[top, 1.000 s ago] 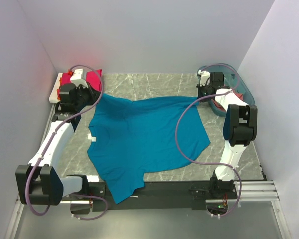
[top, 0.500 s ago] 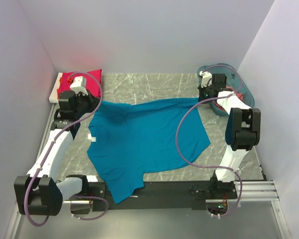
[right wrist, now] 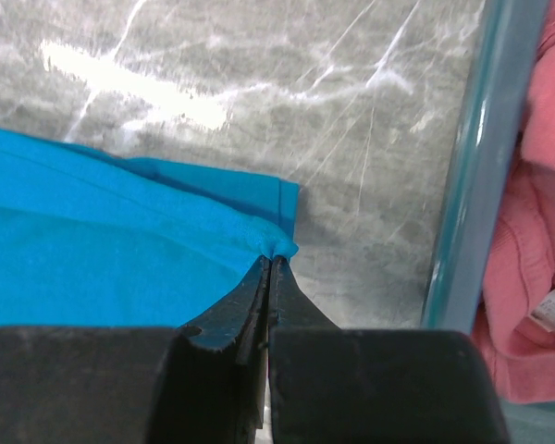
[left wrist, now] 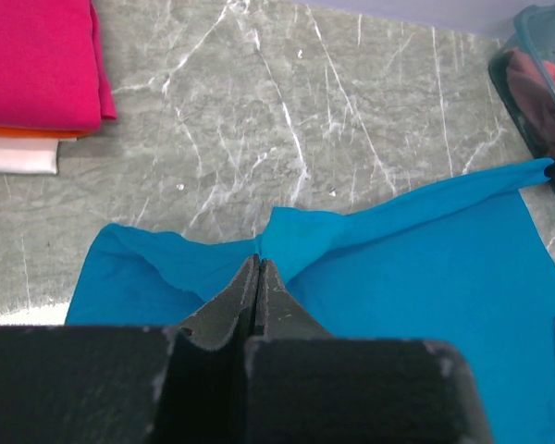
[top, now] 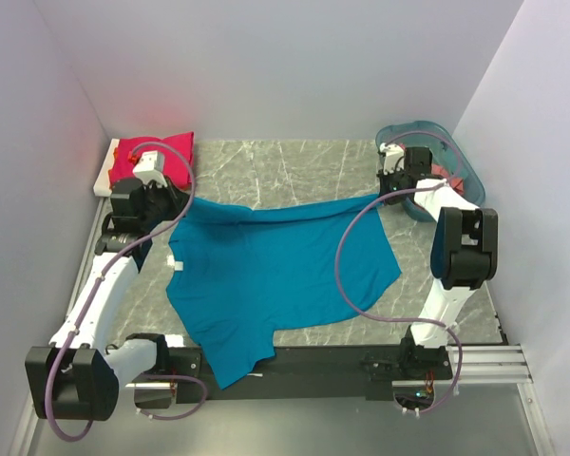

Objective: Fold and stack the t-shirts
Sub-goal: Fold the tshirt

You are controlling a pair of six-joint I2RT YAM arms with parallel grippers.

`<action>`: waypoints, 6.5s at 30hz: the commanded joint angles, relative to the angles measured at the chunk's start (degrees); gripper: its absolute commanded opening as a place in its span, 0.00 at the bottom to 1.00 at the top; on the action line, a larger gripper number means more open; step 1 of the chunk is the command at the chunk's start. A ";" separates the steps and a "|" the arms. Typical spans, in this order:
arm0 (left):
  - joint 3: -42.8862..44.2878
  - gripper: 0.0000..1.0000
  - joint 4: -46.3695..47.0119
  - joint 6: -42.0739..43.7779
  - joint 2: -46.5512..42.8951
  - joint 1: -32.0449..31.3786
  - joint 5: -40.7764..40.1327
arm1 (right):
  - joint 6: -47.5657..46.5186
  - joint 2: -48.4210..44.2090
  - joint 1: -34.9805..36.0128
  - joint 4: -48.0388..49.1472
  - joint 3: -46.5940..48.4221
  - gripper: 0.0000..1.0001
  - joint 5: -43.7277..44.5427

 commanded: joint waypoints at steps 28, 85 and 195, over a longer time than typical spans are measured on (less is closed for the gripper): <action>-4.33 0.00 -3.56 0.62 -4.59 0.22 4.36 | -18.16 -16.62 -6.70 -8.11 -14.71 0.65 0.88; 8.94 0.69 -22.28 -5.10 8.57 -7.96 9.09 | -14.04 -29.98 -7.15 -18.05 -20.24 0.68 -24.43; 10.97 0.73 -27.38 -4.83 20.19 -32.57 -24.47 | -20.46 -25.94 -14.97 -23.94 -21.13 0.70 -35.33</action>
